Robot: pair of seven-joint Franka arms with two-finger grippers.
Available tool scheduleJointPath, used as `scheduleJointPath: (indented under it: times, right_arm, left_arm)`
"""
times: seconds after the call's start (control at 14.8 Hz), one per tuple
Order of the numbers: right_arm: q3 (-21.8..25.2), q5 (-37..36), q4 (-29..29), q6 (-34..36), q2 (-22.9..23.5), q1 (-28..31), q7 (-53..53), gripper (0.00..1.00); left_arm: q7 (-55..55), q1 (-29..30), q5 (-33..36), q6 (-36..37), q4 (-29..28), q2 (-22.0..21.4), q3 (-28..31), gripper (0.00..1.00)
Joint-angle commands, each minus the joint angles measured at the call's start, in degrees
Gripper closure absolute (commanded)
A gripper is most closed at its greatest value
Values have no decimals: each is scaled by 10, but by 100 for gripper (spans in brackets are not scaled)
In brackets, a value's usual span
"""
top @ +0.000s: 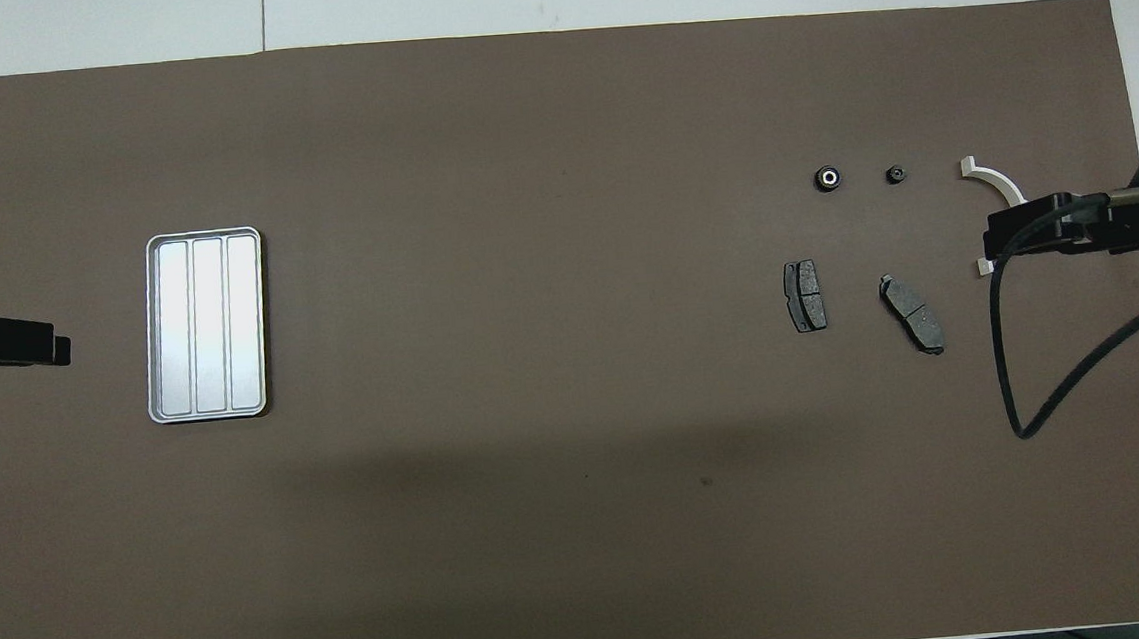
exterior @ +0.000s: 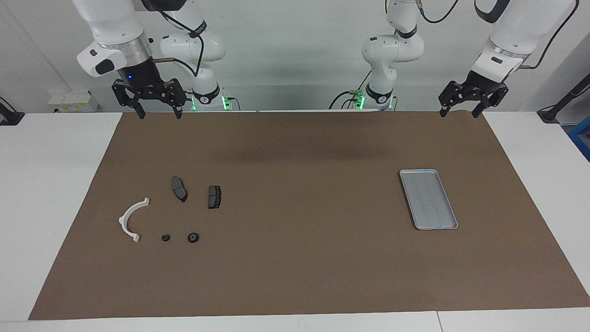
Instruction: Pick bearing gear from pile to tray
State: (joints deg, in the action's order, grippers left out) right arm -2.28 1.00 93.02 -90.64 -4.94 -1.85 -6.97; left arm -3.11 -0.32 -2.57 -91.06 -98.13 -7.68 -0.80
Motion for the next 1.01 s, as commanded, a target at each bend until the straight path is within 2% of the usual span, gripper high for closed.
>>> scheduleJointPath:
  times: [0.0, 0.2, 0.41, 0.95]
  right_arm:
    - [-2, 7, 8, -8, -8, 6, -5, 0]
    - [-2, 8, 8, -8, -8, 6, -6, 0]
    - [6, 13, 8, 5, -13, 11, -1, 0]
    - [6, 2, 11, 11, -20, 6, 0, 0]
  left_arm:
    - [-6, -5, 7, -13, -21, -16, 3, 0]
    - [-5, -2, 7, -14, -26, -18, 3, 0]
    - [-9, 4, 7, -29, -68, -41, 4, 0]
    - [-7, 5, 8, -49, -71, -41, 5, 0]
